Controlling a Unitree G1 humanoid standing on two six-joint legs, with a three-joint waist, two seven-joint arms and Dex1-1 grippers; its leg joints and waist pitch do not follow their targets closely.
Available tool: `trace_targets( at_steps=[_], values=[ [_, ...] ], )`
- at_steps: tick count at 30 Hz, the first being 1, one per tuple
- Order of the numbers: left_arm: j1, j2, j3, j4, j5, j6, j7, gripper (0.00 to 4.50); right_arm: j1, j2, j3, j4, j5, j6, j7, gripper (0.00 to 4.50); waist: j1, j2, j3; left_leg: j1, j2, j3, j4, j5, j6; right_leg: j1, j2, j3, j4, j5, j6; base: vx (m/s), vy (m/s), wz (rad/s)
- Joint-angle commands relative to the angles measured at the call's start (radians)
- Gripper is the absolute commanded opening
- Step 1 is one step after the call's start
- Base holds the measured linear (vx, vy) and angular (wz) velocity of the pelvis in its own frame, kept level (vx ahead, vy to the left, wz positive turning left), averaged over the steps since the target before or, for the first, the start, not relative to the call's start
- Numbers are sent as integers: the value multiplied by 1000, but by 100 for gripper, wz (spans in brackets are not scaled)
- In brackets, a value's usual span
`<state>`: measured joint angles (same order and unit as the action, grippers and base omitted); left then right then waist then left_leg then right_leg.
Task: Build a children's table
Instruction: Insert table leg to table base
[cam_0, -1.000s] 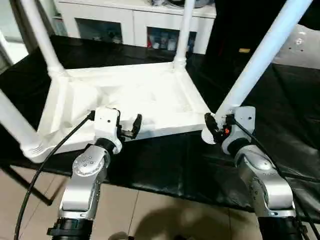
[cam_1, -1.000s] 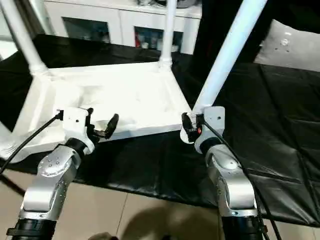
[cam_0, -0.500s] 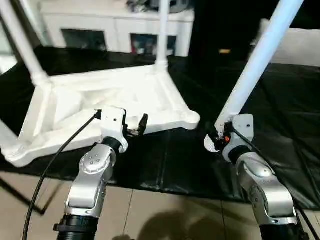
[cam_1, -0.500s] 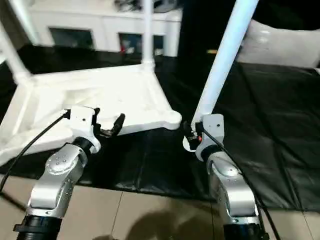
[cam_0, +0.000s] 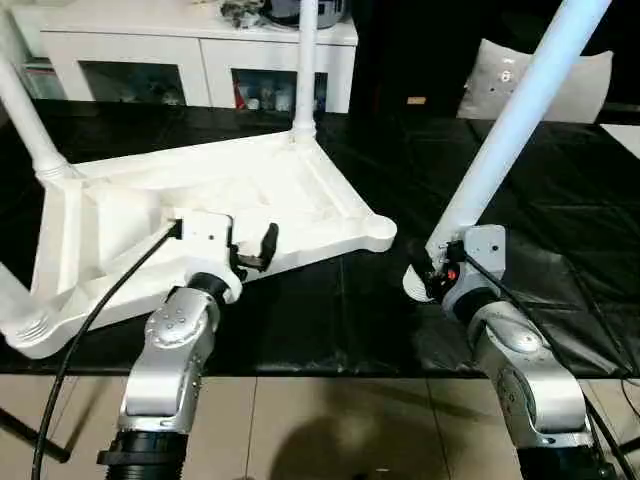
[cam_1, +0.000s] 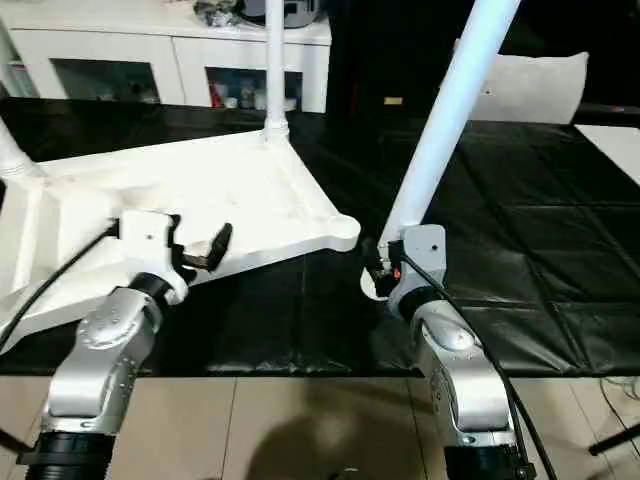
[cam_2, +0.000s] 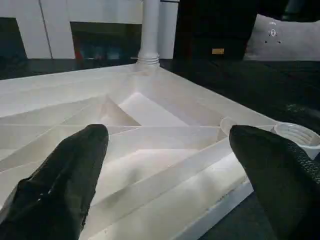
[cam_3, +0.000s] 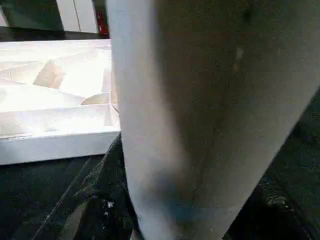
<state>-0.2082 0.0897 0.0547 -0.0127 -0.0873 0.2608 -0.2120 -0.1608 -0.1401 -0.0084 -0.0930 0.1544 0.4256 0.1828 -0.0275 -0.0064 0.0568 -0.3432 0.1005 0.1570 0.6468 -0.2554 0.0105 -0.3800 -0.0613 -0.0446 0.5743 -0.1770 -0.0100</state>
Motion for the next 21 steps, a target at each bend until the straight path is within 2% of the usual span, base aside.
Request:
trace_targets(
  at_steps=[1,3,4,5,6,7,8,9,10,11,12,13,14,15,16,17,18,19,20,21],
  values=[
    [-12,-1,-5,-6,-6,13,2,450,-25,-11,-2,-15,0,6,2,187,-18,4,-38,55,106,-63,-123,-629,-46,17,-75,17,-89,-619,-102,0,0,0],
    [-10,0,-9,-8,-4,14,2,450,-26,-11,-1,-14,0,6,4,187,-25,2,-30,67,102,-58,-118,-639,-34,17,-78,11,-104,-666,-97,0,0,0],
    [-8,1,-13,-11,-6,13,0,450,-27,-11,0,-13,-1,6,6,187,-32,1,-29,69,99,-57,-115,-629,-29,25,-82,5,-110,-693,-89,0,0,0],
    [-8,1,-13,-11,-6,13,0,450,-27,-11,0,-13,-1,6,6,187,-32,1,-29,69,99,-57,-115,-629,-29,25,-82,5,-110,-693,-89,0,0,0],
    [-7,0,-17,-14,-8,13,-3,450,-29,-12,3,-10,-4,4,8,187,-35,1,-39,43,101,-58,-120,-547,-14,59,-98,14,-102,-677,-100,91,-26,-2],
    [-6,0,-18,-15,-9,13,-4,450,-30,-13,4,-9,-7,2,10,187,-30,0,-48,38,98,-48,-116,-465,5,64,-102,26,-98,-630,-136,91,-26,-2],
    [-4,0,-21,-18,-9,15,-7,450,-30,-16,8,-7,-14,-3,11,187,-29,-1,-51,33,98,-45,-115,-425,16,71,-102,30,-95,-599,-157,85,-34,3],
    [-3,1,-25,-19,-8,16,-10,450,-30,-16,9,-6,-15,-6,11,187,-26,-1,-57,16,95,-40,-113,-335,40,90,-101,35,-88,-531,-198,78,-35,5],
    [-2,2,-27,-19,-7,16,-11,450,-29,-14,6,-7,-12,-4,8,187,-22,-2,-63,13,91,-33,-108,-254,68,99,-98,37,-81,-452,-244,78,-35,5],
    [-2,2,-27,-19,-7,16,-11,450,-29,-14,6,-7,-12,-4,8,187,-22,-2,-63,13,91,-33,-108,-254,68,99,-98,37,-81,-452,-244,102,-31,6],
    [-2,2,-28,-18,-7,16,-12,450,-29,-12,3,-8,-9,0,6,187,-15,-3,-70,3,86,-29,-98,-142,112,117,-95,37,-68,-334,-307,114,-27,4],
    [-2,4,-31,-17,-5,16,-14,450,-27,-9,-1,-9,0,9,7,187,-19,21,-78,81,98,6,-92,-160,46,73,-54,64,-72,-333,-311,114,-27,4],
    [-3,4,-33,-16,-5,16,-15,450,-26,-11,0,-10,-1,8,7,187,-23,7,-56,124,138,0,-129,-156,-23,30,-19,35,-19,-194,-300,150,-25,-31],
    [-2,5,-34,-16,-6,16,-16,450,-25,-12,1,-10,-3,6,7,187,-17,17,-52,188,183,5,-145,-184,-65,-31,-31,10,16,-150,-276,176,-26,-54],
    [-4,6,-37,-13,-5,17,-18,450,-25,-14,0,-8,-7,3,5,187,-22,7,-55,205,183,16,-143,-174,-78,-43,-36,8,31,-109,-270,176,-26,-54],
    [-5,7,-39,-12,-5,17,-19,450,-25,-15,0,-6,-8,0,4,187,-1,-17,-50,167,109,74,-112,-206,-95,8,-38,58,7,-76,-318,158,-29,-49],
    [-5,9,-43,-11,-6,18,-19,450,-23,-16,0,-5,-14,-7,-1,187,62,-60,-55,-14,20,22,31,-195,3,193,-147,189,-56,-138,-390,193,0,-37],
    [-5,9,-43,-11,-6,18,-19,450,-23,-16,0,-5,-14,-7,-1,187,73,-34,-72,-58,51,-34,90,-79,36,212,-201,221,-67,-81,-465,193,0,-37],
    [-4,10,-43,-12,-7,19,-20,450,-22,-16,0,-7,-15,-8,-2,187,80,-27,-77,-88,52,-52,100,-26,26,216,-187,203,-51,-3,-472,187,11,-17],
    [-2,11,-44,-14,-8,21,-21,450,-17,-15,0,-8,-16,-9,-3,187,75,-14,-76,-128,65,-76,82,85,-3,206,-151,150,-24,141,-452,120,-5,-16]
  ],
)
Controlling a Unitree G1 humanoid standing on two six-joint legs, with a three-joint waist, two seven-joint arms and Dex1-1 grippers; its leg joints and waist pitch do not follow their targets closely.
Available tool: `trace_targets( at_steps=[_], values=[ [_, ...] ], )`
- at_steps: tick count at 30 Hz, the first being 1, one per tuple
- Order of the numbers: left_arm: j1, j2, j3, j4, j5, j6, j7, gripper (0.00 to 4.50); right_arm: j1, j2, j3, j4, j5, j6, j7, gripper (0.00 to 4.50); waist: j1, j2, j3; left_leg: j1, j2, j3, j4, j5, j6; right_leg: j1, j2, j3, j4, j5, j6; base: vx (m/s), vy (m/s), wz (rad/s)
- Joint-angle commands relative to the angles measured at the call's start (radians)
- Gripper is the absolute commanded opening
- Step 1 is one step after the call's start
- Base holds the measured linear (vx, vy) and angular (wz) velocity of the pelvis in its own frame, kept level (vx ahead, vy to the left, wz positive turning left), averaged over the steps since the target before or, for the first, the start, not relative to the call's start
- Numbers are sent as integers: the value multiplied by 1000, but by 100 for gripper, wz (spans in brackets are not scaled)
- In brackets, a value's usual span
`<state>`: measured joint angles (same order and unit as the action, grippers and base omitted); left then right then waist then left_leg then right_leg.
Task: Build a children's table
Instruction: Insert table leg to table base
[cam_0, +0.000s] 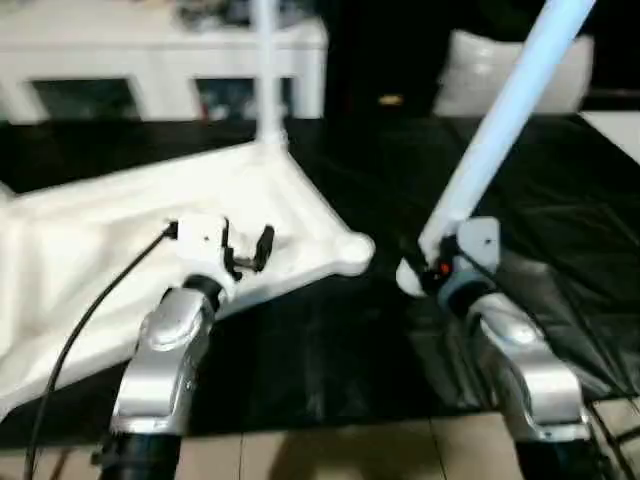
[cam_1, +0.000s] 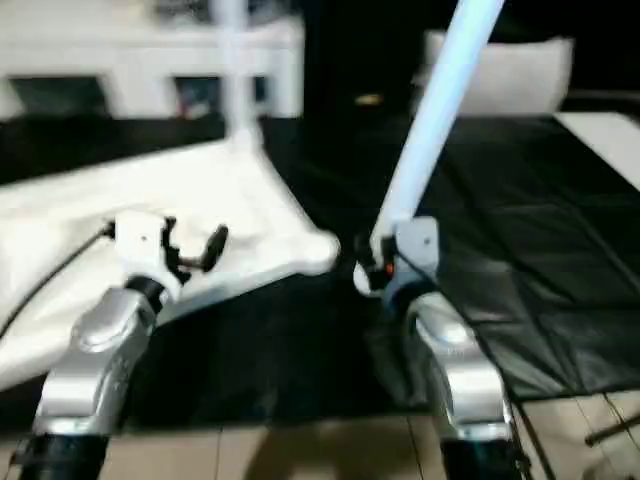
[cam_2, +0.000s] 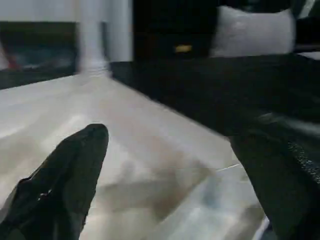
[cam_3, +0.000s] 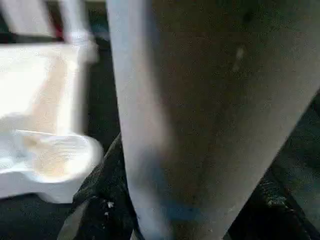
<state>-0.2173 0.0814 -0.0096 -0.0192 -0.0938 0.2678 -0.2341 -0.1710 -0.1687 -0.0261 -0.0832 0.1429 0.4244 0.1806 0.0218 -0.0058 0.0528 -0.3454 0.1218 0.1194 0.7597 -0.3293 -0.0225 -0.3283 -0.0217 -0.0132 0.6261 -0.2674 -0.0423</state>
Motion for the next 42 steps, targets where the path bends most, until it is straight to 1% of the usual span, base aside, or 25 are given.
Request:
trace_targets(
  at_steps=[1,2,3,4,5,6,7,8,9,10,11,12,13,14,15,17,19,21,23,26,29,32,34,36,42],
  values=[
    [7,19,20,-7,-2,14,1,450,-7,14,18,-18,-5,-8,-1,187,21,8,-73,-105,37,-30,-120,280,43,112,-98,30,-67,216,-339,120,-5,-16],
    [8,19,19,-8,-2,14,1,450,-6,14,17,-18,-6,-8,-2,187,16,29,-69,-84,41,-22,-165,327,68,92,-61,-6,-69,143,-279,113,12,-8],
    [10,21,17,-9,-3,16,-1,450,-1,14,19,-20,-8,-10,-2,187,-9,77,-56,-4,130,-85,-218,207,158,22,-11,-50,-18,-47,-153,135,54,-5],
    [11,22,15,-9,-3,17,-2,450,1,15,20,-20,-9,-10,-2,187,-44,72,-79,96,222,-165,-237,113,283,-52,-37,-47,76,-142,-82,135,54,-5],
    [11,23,14,-9,-3,18,-3,450,2,15,20,-21,-9,-10,-3,187,-42,69,-75,98,220,-170,-229,95,333,-69,-44,-41,93,-130,-53,147,51,-2],
    [13,25,14,-11,-3,19,-7,450,4,15,23,-24,-8,-10,-5,187,-41,65,-73,99,205,-156,-219,124,409,-97,-53,-38,110,-89,10,112,20,9],
    [13,26,14,-11,-3,19,-8,450,4,15,23,-24,-8,-10,-5,187,-47,51,-74,98,201,-152,-221,145,443,-104,-59,-33,111,-68,40,112,20,9],
    [15,28,13,-12,-4,20,-11,450,5,16,23,-25,-9,-11,-5,187,-44,32,-72,90,175,-127,-221,145,474,-105,-73,-17,86,-16,66,66,-9,6],
    [15,38,1,-5,-2,22,-25,450,9,17,22,-26,-8,-16,-3,187,-32,-4,-65,34,94,-62,-196,52,404,-53,-101,16,-18,62,28,54,-75,5],
    [14,45,-6,0,-3,22,-39,450,12,18,21,-27,-7,-19,0,187,-7,-28,-57,-32,26,-4,-149,0,338,2,-134,57,-78,42,-39,54,-75,5],
    [12,54,-14,4,-14,41,-64,450,15,17,18,-26,-6,-21,1,187,37,-25,-72,-92,11,-8,-71,60,226,89,-218,120,-108,-65,-81,54,-105,2],
    [9,70,-28,10,-10,55,-85,450,17,18,13,-24,-7,-23,2,187,42,-32,-68,-106,21,-17,-105,174,140,84,-181,83,-77,16,-56,36,-100,-9],
    [5,96,-50,20,-3,65,-121,450,16,13,9,-16,-10,-32,6,187,42,-27,-67,-95,23,-14,-140,223,109,73,-146,59,-64,78,-40,36,-100,-9],
    [4,98,-51,21,-2,65,-123,450,16,12,8,-16,-10,-33,6,187,38,8,-70,-57,58,-17,-186,283,82,39,-118,27,-41,210,-54,26,-56,-13],
    [3,104,-54,23,-5,71,-137,450,13,7,9,-12,-11,-41,9,187,29,16,-73,-42,70,-18,-184,294,77,22,-99,19,-24,323,-67,0,0,0],
    [-19,119,-58,46,-8,121,-161,450,1,-4,-11,0,11,-58,24,187,20,10,-83,-37,79,-25,-182,378,69,23,-95,15,-4,482,-113,0,0,0],
    [-47,133,-66,66,-20,135,-201,450,-12,-17,-33,11,54,-46,65,187,23,15,-77,-28,81,-20,-189,276,61,12,-99,14,-18,405,-156,0,0,0],
    [-79,155,-93,72,-33,144,-255,450,-31,-40,-39,33,53,-44,88,187,25,16,-61,-22,95,-14,-211,67,27,11,-110,16,-41,168,-196,-28,17,1],
    [-92,167,-107,74,-36,156,-277,450,-40,-51,-40,45,44,-49,92,187,23,16,-56,-14,98,-6,-219,-32,0,2,-111,17,-51,42,-201,-60,34,4],
    [-131,214,-168,88,-14,216,-350,450,-70,-54,-61,58,90,-23,132,187,20,16,-48,-9,97,3,-234,-163,-37,-7,-116,20,-70,-159,-164,-60,34,1],
    [-155,232,-200,106,-6,233,-408,450,-85,-74,-52,68,108,-11,173,187,14,15,-52,-14,98,5,-236,-152,-53,-7,-118,22,-73,-171,-135,0,0,0],
    [-163,239,-213,98,-30,253,-452,450,-93,-80,-51,87,97,-73,179,187,16,12,-56,-20,96,10,-231,-97,-39,-6,-122,24,-72,-115,-147,0,0,0],
    [-172,253,-247,93,-32,261,-488,421,-98,-85,-52,90,104,-35,181,187,18,10,-61,-25,93,16,-226,-36,-18,-4,-119,24,-67,-43,-160,0,0,0],
    [-181,254,-263,111,-13,259,-479,414,-92,-89,-48,81,118,-12,207,187,21,15,-64,-27,93,17,-223,3,2,-3,-117,24,-62,18,-170,0,0,0],
    [-206,244,-294,146,23,232,-489,374,-74,-95,-44,77,114,-58,220,187,22,10,-62,-26,98,20,-224,4,7,-2,-116,21,-64,14,-183,0,0,0]
  ],
)
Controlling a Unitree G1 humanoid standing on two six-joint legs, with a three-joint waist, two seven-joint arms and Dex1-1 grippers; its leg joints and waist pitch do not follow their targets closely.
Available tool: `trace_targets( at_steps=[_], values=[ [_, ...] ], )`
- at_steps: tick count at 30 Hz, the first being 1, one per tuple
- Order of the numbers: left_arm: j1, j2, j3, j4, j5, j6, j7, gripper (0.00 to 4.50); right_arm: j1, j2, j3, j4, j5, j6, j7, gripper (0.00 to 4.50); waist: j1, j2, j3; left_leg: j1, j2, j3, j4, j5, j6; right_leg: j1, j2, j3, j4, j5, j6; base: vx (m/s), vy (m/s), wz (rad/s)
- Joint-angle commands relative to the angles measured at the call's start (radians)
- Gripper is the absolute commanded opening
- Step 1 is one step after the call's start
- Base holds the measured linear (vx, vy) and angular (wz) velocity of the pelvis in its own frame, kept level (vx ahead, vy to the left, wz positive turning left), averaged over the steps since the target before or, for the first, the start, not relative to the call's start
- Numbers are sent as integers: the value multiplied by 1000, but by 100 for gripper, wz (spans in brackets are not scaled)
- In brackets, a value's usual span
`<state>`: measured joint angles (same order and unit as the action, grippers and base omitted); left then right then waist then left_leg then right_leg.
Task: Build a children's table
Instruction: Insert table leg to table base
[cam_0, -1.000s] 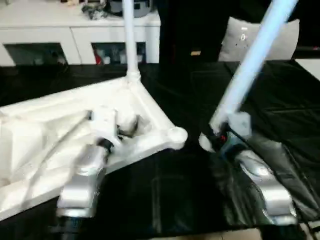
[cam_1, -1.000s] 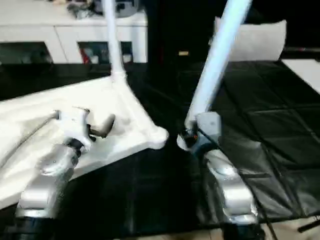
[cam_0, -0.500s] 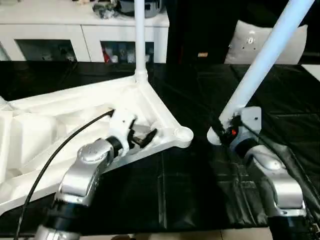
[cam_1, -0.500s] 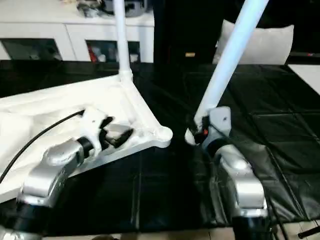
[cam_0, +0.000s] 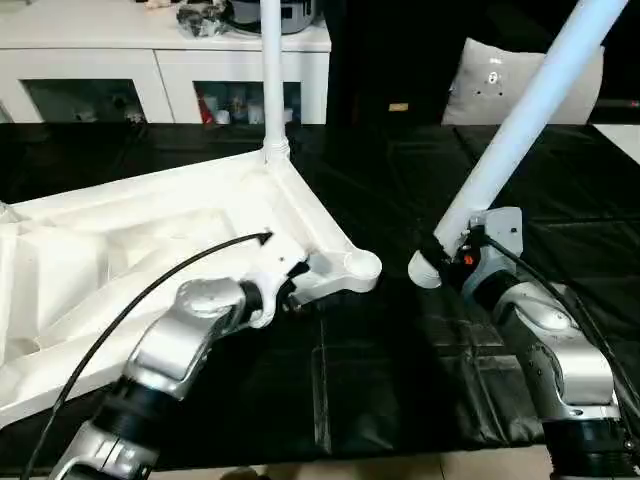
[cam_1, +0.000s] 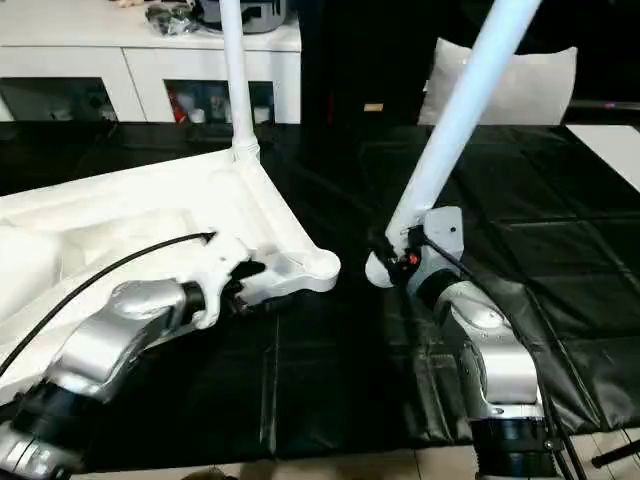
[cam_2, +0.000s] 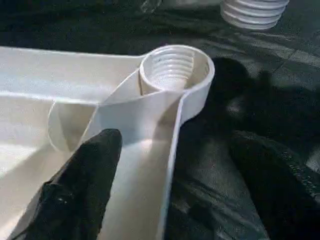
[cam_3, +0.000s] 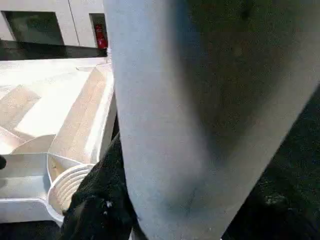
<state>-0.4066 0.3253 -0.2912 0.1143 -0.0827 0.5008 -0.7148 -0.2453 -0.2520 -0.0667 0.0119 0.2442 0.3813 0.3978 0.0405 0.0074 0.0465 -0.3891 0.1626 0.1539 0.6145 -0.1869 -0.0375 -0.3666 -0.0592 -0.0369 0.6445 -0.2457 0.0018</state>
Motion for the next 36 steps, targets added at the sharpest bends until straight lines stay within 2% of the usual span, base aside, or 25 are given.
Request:
trace_targets(
  at_steps=[1,2,3,4,7,8,11,14,17,19,20,23,24,26,36],
  values=[
    [-20,0,-17,16,17,0,-6,374,0,-12,-6,-15,15,-16,1,187,3,-3,-55,18,58,-14,-80,-143,21,35,-79,45,-83,-13,-228,0,0,0],
    [-20,0,-17,16,17,0,-6,368,0,-12,-6,-15,15,-16,1,187,3,-2,-54,19,58,-14,-81,-150,20,34,-78,44,-84,-23,-228,0,0,0],
    [-22,0,-20,20,20,0,-3,339,0,-12,-7,-13,16,-18,-1,187,1,2,-53,20,59,-14,-83,-170,14,32,-77,44,-86,-46,-226,0,0,0],
    [-25,-1,-19,25,21,5,3,339,1,-12,-8,-16,16,-16,0,187,1,5,-52,21,58,-15,-83,-184,8,31,-77,45,-87,-62,-224,0,0,0],
    [-35,0,-21,51,30,2,13,321,7,-7,-11,-33,14,-8,5,187,-1,1,-51,21,57,-14,-84,-206,0,31,-78,47,-92,-98,-217,0,0,0],
    [-38,2,-22,60,37,-1,14,306,14,-4,-9,-35,11,-12,6,187,-1,4,-51,21,58,-15,-86,-206,-3,30,-78,47,-92,-100,-214,0,0,0],
    [-42,6,-20,68,45,0,17,287,21,-2,-5,-36,8,-18,4,187,-1,3,-52,19,58,-16,-86,-188,2,31,-79,47,-90,-73,-216,0,0,0],
    [-49,10,-18,76,50,-5,17,249,22,-6,5,-34,-5,-35,3,187,0,3,-54,19,59,-14,-84,-159,12,33,-79,46,-87,-29,-223,0,0,0],
    [-56,17,-21,88,60,-16,16,234,20,-3,4,-33,-6,-40,2,187,1,3,-55,19,58,-13,-83,-142,21,34,-78,46,-87,-4,-229,0,0,0],
    [-62,25,-29,99,69,-28,9,221,18,0,5,-30,-7,-44,1,187,3,6,-56,19,58,-14,-83,-132,26,36,-79,45,-85,20,-232,0,0,0],
    [-64,31,-33,102,76,-32,6,203,17,2,5,-28,-9,-46,0,187,2,5,-56,18,58,-14,-83,-131,27,36,-78,45,-85,24,-232,0,0,0],
    [-67,41,-39,101,85,-36,-6,191,17,11,9,-24,-11,-51,-2,187,4,7,-56,20,60,-13,-85,-133,26,36,-79,45,-85,31,-237,0,0,0],
    [-67,40,-37,101,83,-35,-9,172,19,13,12,-23,-11,-55,-2,187,4,2,-56,19,59,-12,-84,-128,29,37,-80,45,-83,35,-242,0,0,0],
    [-69,39,-38,103,83,-36,-10,164,19,14,18,-21,-12,-57,1,187,3,0,-54,20,60,-11,-85,-132,31,35,-81,45,-86,23,-242,0,0,0],
    [-67,56,-68,120,114,-25,-23,89,16,6,22,-16,-18,-65,6,187,3,2,-53,20,60,-12,-89,-145,24,34,-80,45,-89,-13,-231,0,0,0]
  ],
)
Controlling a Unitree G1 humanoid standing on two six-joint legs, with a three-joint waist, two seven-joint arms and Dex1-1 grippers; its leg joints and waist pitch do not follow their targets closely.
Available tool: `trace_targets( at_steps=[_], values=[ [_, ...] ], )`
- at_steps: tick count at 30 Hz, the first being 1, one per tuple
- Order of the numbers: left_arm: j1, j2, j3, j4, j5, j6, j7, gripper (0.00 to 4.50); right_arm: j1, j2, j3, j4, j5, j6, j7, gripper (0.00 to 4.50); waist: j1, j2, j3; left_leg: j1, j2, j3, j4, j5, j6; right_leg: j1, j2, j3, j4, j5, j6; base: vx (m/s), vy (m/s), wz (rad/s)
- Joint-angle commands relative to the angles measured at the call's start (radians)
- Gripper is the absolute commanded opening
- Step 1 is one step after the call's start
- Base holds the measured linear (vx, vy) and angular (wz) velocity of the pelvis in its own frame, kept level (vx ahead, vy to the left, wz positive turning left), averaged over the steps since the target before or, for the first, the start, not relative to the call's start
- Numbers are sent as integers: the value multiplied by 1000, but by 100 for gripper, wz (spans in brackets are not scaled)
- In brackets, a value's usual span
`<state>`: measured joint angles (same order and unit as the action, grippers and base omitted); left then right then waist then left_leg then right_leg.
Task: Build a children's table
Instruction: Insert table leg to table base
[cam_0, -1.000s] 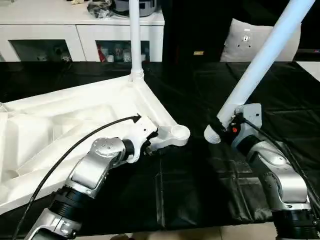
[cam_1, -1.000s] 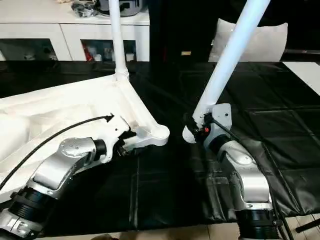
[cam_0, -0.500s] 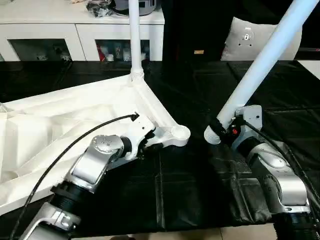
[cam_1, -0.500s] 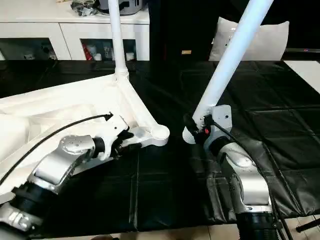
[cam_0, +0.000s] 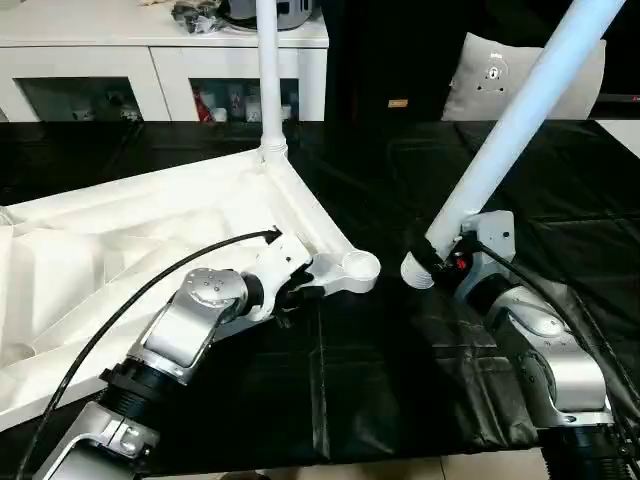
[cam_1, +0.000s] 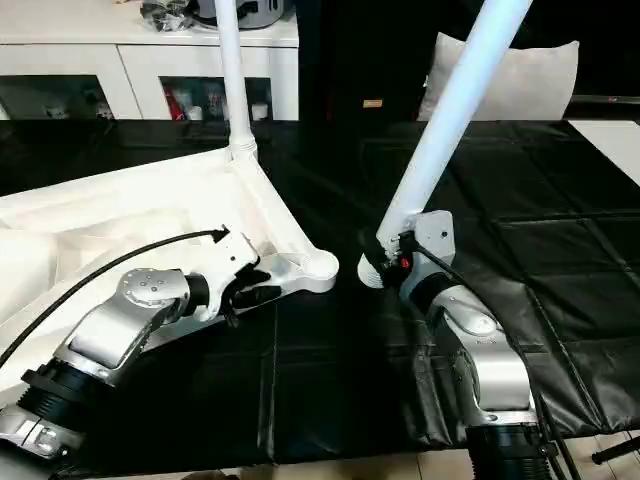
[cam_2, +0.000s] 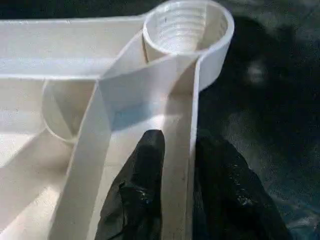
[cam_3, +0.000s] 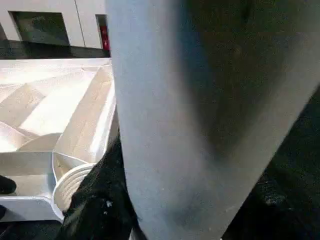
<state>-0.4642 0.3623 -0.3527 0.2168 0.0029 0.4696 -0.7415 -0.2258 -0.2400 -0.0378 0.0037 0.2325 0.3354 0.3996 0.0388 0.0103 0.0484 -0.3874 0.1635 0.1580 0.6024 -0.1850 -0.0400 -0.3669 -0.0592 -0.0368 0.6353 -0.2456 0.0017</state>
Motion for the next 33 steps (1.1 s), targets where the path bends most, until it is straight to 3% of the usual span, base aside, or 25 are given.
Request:
trace_targets(
  at_steps=[1,8,9,12,14,18,21,24,28,31,33],
  values=[
    [-9,22,-8,18,30,9,1,82,-3,-6,-5,-9,-7,-19,4,187,4,0,-55,18,59,-16,-76,-144,26,35,-80,46,-79,-9,-232,0,0,0],
    [-10,25,-3,13,21,6,-22,35,-8,-8,-1,-15,-3,-16,5,187,2,1,-52,19,60,-16,-79,-177,14,33,-81,47,-84,-51,-232,0,0,0],
    [-12,26,-3,12,17,1,-26,23,-13,-10,-2,-20,6,-12,15,187,1,6,-53,19,60,-16,-80,-177,12,32,-79,47,-84,-47,-232,0,0,0],
    [-15,40,-20,14,19,-37,-61,6,-39,-20,-12,-61,79,36,78,187,1,7,-56,17,59,-18,-78,-153,25,38,-79,46,-81,6,-236,0,0,0],
    [-7,69,-54,5,20,-120,-131,1,-67,-42,-13,-96,150,91,152,187,0,7,-62,15,59,-19,-73,-106,50,45,-78,45,-70,100,-242,0,0,0],
    [14,129,-118,-37,7,-248,-298,0,-118,-89,18,-92,195,147,267,187,7,10,-63,17,61,-16,-68,-58,80,42,-80,43,-64,172,-261,0,0,0],
    [-6,133,-134,-12,26,-258,-317,0,-154,-127,67,-52,170,163,341,187,25,13,-59,27,66,-10,-69,-89,61,34,-81,41,-67,121,-273,0,0,0],
    [-22,125,-133,16,19,-285,-335,0,-175,-161,109,-25,157,177,401,187,40,10,-57,31,71,-5,-74,-127,25,32,-82,41,-70,38,-259,0,0,0],
    [-44,110,-123,68,16,-317,-334,0,-189,-213,166,-3,169,225,491,187,45,5,-59,28,70,-2,-75,-139,7,33,-84,42,-69,29,-247,0,0,0],
    [-49,106,-115,92,17,-327,-326,0,-188,-223,180,2,149,220,498,187,47,0,-58,26,69,-1,-74,-140,9,33,-88,44,-73,8,-238,0,0,0],
    [-51,98,-103,106,13,-322,-316,0,-187,-221,185,15,132,210,487,187,49,2,-58,26,69,0,-73,-141,7,31,-88,44,-74,-14,-236,0,0,0]
  ],
)
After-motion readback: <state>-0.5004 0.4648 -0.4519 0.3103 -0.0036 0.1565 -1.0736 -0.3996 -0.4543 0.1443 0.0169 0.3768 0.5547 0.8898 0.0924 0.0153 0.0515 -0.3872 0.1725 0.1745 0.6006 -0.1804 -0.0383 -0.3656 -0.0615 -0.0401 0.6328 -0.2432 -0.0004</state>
